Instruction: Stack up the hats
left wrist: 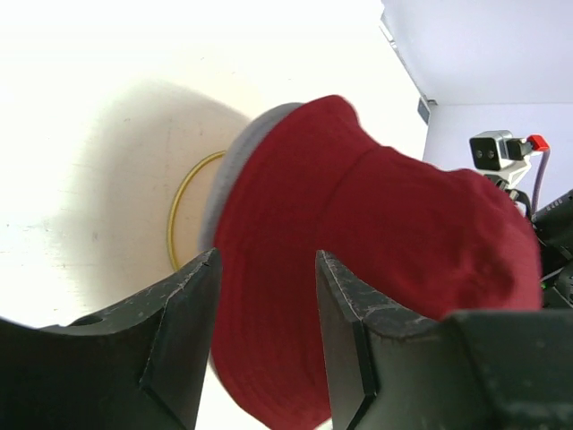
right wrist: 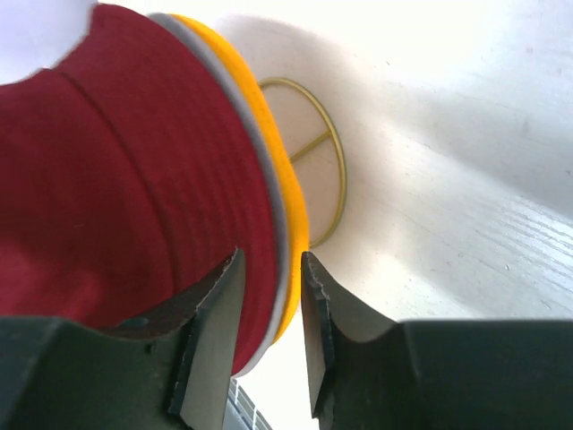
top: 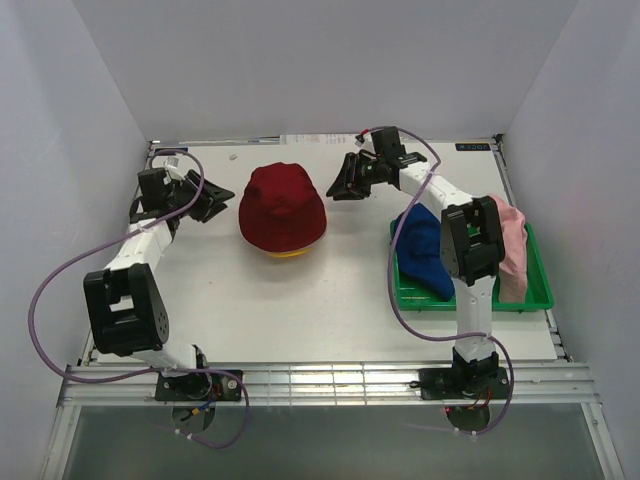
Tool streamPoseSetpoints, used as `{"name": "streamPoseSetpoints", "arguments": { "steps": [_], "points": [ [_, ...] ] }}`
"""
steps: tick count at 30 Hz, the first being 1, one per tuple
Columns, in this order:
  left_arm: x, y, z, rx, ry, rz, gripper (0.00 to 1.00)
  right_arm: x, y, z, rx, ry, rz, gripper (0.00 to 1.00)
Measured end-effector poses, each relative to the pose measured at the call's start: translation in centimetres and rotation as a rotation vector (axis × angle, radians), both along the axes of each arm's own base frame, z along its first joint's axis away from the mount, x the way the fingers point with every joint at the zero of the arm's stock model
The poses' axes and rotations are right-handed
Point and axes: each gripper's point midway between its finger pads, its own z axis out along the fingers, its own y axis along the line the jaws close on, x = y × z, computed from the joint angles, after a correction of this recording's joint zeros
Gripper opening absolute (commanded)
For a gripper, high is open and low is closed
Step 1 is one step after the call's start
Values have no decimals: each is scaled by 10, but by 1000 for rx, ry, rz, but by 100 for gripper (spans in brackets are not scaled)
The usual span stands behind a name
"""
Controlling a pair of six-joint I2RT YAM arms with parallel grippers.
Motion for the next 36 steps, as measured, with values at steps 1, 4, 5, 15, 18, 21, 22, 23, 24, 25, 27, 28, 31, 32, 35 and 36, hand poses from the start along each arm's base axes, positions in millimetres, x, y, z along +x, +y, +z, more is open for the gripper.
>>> {"name": "streamPoseSetpoints", "arguments": {
  "steps": [1, 4, 5, 15, 18, 21, 22, 23, 24, 25, 27, 28, 31, 32, 35, 36],
  "points": [
    [-1, 0, 5, 3, -7, 0, 57, 1, -1, 6, -4, -14, -1, 41],
    [-2, 0, 24, 14, -42, 0, 58, 2, -6, 28, -20, -67, -11, 43],
    [-3, 0, 32, 18, -60, 1, 58, 1, -9, 37, -28, -88, -16, 43],
    [-25, -11, 99, 15, -215, -34, 58, -27, -82, 127, -248, -371, -136, 62],
    [-35, -19, 118, 12, -262, -55, 59, -49, -120, 136, -354, -431, -198, 65],
    [-48, -33, 138, 7, -316, -92, 59, -72, -163, 127, -469, -429, -262, 68],
    [-53, -37, 144, 4, -332, -104, 59, -75, -175, 121, -505, -420, -282, 69],
    [-57, -41, 150, 1, -347, -117, 59, -79, -186, 112, -542, -402, -294, 70],
    [-61, -45, 154, -2, -360, -130, 59, -80, -197, 99, -580, -377, -305, 71],
    [-65, -49, 158, -7, -369, -142, 59, -81, -203, 89, -607, -355, -308, 71],
    [-71, -54, 164, -13, -383, -160, 59, -83, -212, 64, -662, -298, -294, 73],
    [-73, -56, 165, -16, -387, -165, 59, -83, -213, 53, -681, -271, -282, 73],
    [-78, -59, 168, -24, -390, -179, 59, -80, -214, 32, -717, -222, -260, 73],
    [-79, -60, 169, -26, -392, -183, 59, -80, -214, 27, -725, -211, -255, 73],
    [-83, -61, 171, -28, -397, -190, 59, -81, -215, 16, -736, -188, -248, 73],
    [-84, -61, 172, -28, -399, -191, 59, -82, -214, 13, -737, -184, -246, 73]
  ]
}}
